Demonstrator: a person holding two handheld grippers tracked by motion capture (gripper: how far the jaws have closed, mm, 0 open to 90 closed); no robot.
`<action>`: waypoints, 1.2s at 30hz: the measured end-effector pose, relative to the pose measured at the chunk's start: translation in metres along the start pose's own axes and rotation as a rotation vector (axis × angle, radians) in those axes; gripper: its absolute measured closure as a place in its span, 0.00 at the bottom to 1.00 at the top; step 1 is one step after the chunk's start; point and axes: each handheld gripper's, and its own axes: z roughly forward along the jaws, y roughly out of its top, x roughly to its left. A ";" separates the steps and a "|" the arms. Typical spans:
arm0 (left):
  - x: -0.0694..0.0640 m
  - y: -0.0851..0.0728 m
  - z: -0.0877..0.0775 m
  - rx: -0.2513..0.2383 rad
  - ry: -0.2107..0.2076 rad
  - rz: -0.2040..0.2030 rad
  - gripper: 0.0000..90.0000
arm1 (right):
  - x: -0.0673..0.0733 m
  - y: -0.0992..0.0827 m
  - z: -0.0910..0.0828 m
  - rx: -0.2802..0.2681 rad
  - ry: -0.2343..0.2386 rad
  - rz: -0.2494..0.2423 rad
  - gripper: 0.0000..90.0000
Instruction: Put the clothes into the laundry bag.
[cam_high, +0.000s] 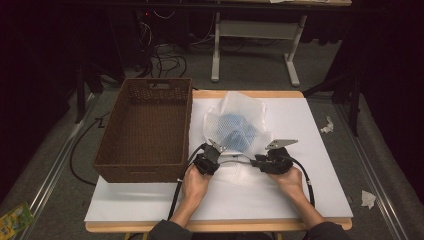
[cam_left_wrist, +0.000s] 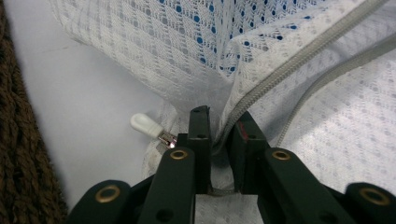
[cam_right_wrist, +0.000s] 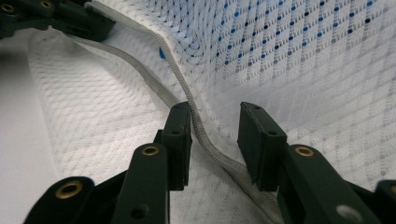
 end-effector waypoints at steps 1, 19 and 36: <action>0.001 0.000 0.000 -0.008 -0.001 -0.005 0.85 | -0.001 -0.001 0.001 0.001 0.000 0.001 0.72; -0.006 -0.004 -0.037 -0.125 -0.053 0.002 0.53 | 0.002 0.000 -0.023 -0.058 -0.027 -0.011 0.59; 0.003 -0.010 -0.082 -0.369 -0.153 -0.051 0.52 | -0.011 -0.003 -0.071 -0.222 -0.078 0.029 0.61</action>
